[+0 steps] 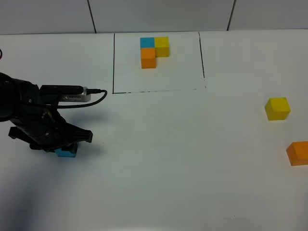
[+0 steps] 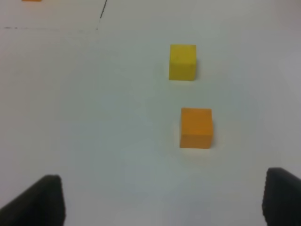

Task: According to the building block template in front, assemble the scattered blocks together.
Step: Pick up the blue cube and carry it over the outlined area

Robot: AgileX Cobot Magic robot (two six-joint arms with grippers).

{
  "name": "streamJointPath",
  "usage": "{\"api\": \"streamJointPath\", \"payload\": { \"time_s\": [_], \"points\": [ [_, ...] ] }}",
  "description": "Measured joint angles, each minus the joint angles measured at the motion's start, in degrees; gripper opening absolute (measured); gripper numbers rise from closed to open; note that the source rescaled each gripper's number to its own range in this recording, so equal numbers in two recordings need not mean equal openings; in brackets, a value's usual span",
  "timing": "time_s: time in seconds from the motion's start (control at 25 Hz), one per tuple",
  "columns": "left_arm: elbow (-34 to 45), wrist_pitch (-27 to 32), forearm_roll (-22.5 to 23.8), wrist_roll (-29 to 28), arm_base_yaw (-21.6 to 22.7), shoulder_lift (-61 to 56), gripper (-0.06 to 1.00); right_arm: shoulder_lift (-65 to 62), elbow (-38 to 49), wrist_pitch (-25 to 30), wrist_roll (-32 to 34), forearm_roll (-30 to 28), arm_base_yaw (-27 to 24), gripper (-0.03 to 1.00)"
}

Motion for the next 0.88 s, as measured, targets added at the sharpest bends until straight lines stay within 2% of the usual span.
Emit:
{"api": "streamJointPath", "payload": {
  "time_s": [0.12, 0.2, 0.44, 0.72, 0.88],
  "points": [
    [-0.23, 0.38, 0.43, 2.0, 0.0, -0.12, 0.0, 0.0, 0.0, 0.0, 0.0, 0.0, 0.0, 0.73],
    [-1.15, 1.81, 0.43, 5.86, 0.0, -0.12, 0.0, 0.0, 0.0, 0.0, 0.0, 0.0, 0.0, 0.73],
    [-8.43, 9.59, 0.49, 15.33, -0.72, -0.12, 0.0, 0.0, 0.0, 0.0, 0.0, 0.0, 0.0, 0.73],
    [-21.52, 16.98, 0.49, 25.54, -6.7, 1.31, 0.0, 0.0, 0.0, 0.0, 0.05, 0.0, 0.0, 0.73],
    [-29.77, 21.74, 0.95, 28.2, -10.07, 6.1, 0.0, 0.0, 0.0, 0.0, 0.05, 0.0, 0.0, 0.73]
  ]
}}
